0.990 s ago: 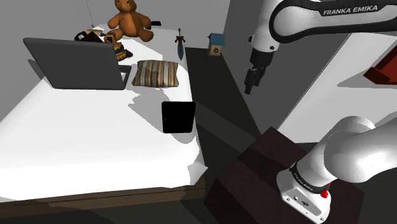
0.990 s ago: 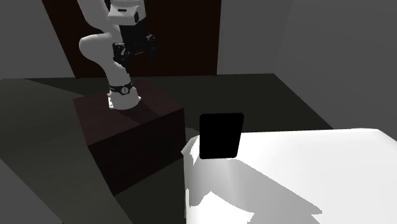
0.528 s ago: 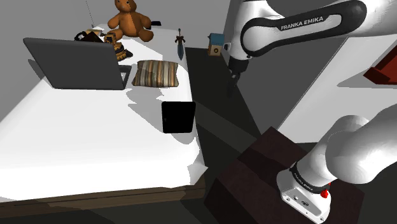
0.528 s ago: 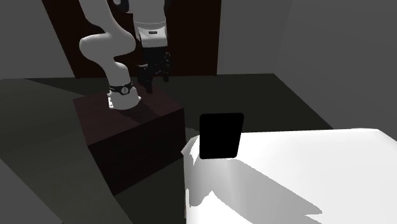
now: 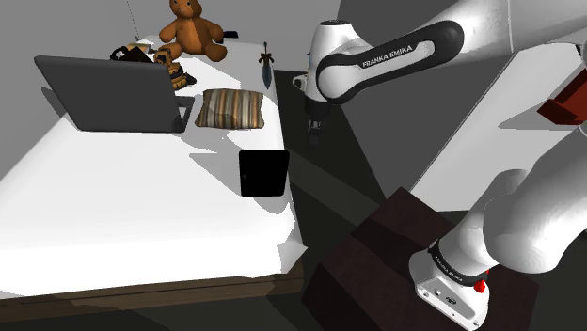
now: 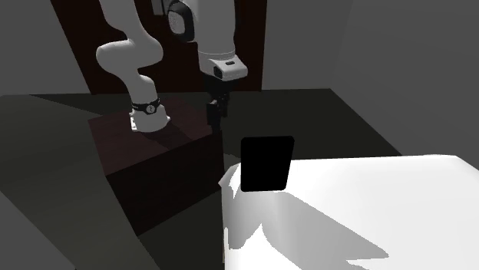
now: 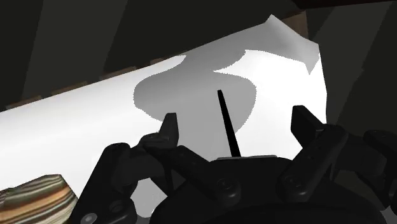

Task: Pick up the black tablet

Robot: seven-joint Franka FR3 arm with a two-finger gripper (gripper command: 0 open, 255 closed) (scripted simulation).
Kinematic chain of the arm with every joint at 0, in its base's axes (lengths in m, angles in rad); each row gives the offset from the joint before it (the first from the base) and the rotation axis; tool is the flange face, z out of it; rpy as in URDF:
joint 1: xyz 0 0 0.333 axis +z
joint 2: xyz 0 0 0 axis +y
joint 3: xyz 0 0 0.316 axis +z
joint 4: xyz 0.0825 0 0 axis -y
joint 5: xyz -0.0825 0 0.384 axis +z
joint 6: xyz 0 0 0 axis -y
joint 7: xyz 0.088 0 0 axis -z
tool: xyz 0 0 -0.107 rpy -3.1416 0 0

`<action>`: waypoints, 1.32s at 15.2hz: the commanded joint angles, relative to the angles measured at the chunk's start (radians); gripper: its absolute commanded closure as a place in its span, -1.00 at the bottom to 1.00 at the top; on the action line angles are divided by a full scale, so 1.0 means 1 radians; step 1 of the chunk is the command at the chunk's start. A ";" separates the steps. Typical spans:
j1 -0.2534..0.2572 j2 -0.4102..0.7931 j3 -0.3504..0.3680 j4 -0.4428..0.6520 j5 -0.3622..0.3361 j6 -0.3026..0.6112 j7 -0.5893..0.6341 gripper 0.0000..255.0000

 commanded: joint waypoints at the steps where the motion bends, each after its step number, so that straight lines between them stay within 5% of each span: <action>1: 0.015 0.063 0.015 0.036 0.000 0.042 -0.050 -1.00; 14: 0.035 0.223 0.041 0.071 -0.005 0.194 -0.131 -1.00; 15: 0.035 0.223 0.041 0.070 -0.005 0.195 -0.131 1.00; 20: 0.035 0.222 0.041 0.071 -0.005 0.194 -0.130 1.00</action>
